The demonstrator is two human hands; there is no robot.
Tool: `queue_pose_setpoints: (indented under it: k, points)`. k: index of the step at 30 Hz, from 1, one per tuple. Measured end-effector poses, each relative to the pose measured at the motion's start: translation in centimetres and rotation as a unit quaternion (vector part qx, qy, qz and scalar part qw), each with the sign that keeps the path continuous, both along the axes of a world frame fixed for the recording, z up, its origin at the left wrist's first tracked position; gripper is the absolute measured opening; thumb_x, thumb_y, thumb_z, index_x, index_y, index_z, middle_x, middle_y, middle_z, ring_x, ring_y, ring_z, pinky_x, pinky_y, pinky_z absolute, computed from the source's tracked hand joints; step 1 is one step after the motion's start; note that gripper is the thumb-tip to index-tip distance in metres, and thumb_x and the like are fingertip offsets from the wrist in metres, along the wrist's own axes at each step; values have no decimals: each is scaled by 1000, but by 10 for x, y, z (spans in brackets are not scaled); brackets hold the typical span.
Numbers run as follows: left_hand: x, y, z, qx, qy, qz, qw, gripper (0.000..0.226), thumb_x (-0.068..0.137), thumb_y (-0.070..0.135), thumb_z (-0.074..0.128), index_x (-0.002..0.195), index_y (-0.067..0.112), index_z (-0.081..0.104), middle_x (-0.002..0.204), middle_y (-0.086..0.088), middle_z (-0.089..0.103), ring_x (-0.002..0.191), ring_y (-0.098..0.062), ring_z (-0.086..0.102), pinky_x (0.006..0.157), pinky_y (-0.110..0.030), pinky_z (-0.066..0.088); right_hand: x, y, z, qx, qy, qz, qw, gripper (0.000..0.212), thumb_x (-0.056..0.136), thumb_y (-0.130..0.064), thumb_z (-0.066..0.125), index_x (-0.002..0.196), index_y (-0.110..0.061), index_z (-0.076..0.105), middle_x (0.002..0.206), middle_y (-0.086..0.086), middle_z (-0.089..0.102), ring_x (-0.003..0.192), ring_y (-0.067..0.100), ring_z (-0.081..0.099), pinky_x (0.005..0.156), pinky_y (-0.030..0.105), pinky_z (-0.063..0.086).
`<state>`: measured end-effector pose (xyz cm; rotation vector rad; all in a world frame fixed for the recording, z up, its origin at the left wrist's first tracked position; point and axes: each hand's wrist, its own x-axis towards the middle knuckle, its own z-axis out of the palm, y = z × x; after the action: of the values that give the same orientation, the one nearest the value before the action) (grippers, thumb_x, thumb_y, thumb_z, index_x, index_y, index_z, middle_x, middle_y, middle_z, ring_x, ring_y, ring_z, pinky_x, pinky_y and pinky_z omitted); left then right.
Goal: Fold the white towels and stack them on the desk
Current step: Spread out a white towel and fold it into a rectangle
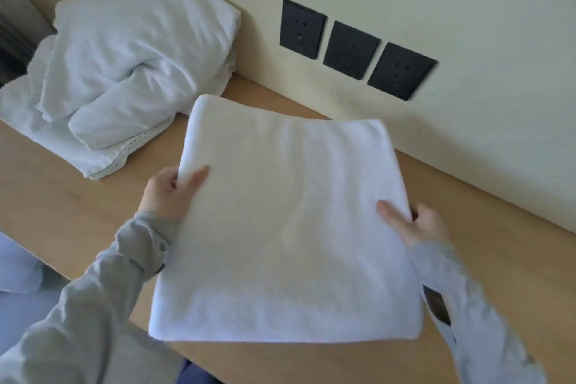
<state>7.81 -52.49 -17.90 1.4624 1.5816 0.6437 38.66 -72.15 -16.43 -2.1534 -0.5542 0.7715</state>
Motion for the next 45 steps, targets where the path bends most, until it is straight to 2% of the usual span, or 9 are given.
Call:
queue_pose_setpoints:
  k: [5, 10, 14, 17, 25, 33, 39, 42, 45]
  points:
    - [52, 38, -26, -48, 51, -162, 984, 32, 82, 47, 65, 66, 19, 63, 58, 6, 63, 56, -14, 60, 47, -21, 42, -31, -57, -35, -5, 61, -164, 985, 28, 74, -35, 76, 83, -12, 63, 78, 2, 70, 69, 19, 67, 56, 26, 51]
    - [78, 24, -62, 30, 220, -207, 953, 50, 95, 40, 45, 134, 9, 44, 131, -19, 45, 119, -39, 45, 96, -42, 37, -48, -78, -67, -148, -95, -192, 966, 44, 86, -30, 63, 113, 4, 52, 104, 26, 60, 96, 41, 58, 87, 50, 47]
    - [73, -26, -64, 233, 286, -416, 832, 75, 90, 64, 4, 151, 22, -3, 160, 0, -3, 148, -22, 0, 118, -38, 3, -79, -52, -68, -157, -355, 19, 921, 56, 91, -35, 41, 136, -2, 45, 138, 22, 47, 124, 41, 48, 96, 53, 43]
    - [59, -31, -76, 245, 311, -517, 759, 77, 81, 67, -18, 146, 27, -15, 158, 5, -14, 145, -14, -15, 117, -33, -12, -91, -39, -80, -193, -325, 160, 912, 62, 91, -47, 13, 148, -21, 15, 156, -2, 9, 145, 21, 10, 118, 45, 11]
    - [45, -10, -72, 257, 264, -607, 704, 79, 88, 66, -4, 149, 17, 10, 158, -3, 4, 146, -24, 4, 119, -35, -3, -95, -54, -86, -225, -294, 203, 906, 61, 96, -50, 13, 145, -24, -10, 155, -6, -17, 144, 12, -17, 118, 36, -11]
    - [-56, -8, -59, 288, 253, -731, 564, 111, 69, 86, 40, 145, 5, 27, 153, -12, 29, 140, -26, 26, 115, -41, 14, -145, -140, -68, -217, -339, 376, 835, 101, 76, -78, 42, 149, -14, 18, 158, 4, 14, 145, 20, 12, 111, 47, 15]
    - [-50, -2, -52, 313, 252, -735, 546, 121, 54, 76, 66, 144, 6, 26, 142, -11, 45, 128, -25, 48, 109, -38, 27, -125, -141, -73, -166, -348, 369, 846, 113, 57, -55, 79, 144, -6, 25, 150, 11, 29, 143, 14, 12, 115, 34, 11]
    - [-43, 7, -39, 284, 257, -748, 542, 113, 54, 72, 69, 139, 5, 39, 140, -6, 49, 124, -21, 52, 102, -36, 42, -121, -144, -68, -95, -333, 331, 878, 101, 58, -33, 86, 139, -2, 35, 143, 11, 37, 136, 19, 33, 109, 42, 36]
    - [-34, 22, -25, 120, 225, -711, 655, 100, 62, 60, 75, 143, 34, 23, 146, 19, 27, 134, -2, 32, 116, -23, 19, -108, -140, -48, -56, -264, 254, 929, 80, 62, -23, 86, 131, -2, 50, 138, 10, 47, 122, 27, 52, 95, 43, 49]
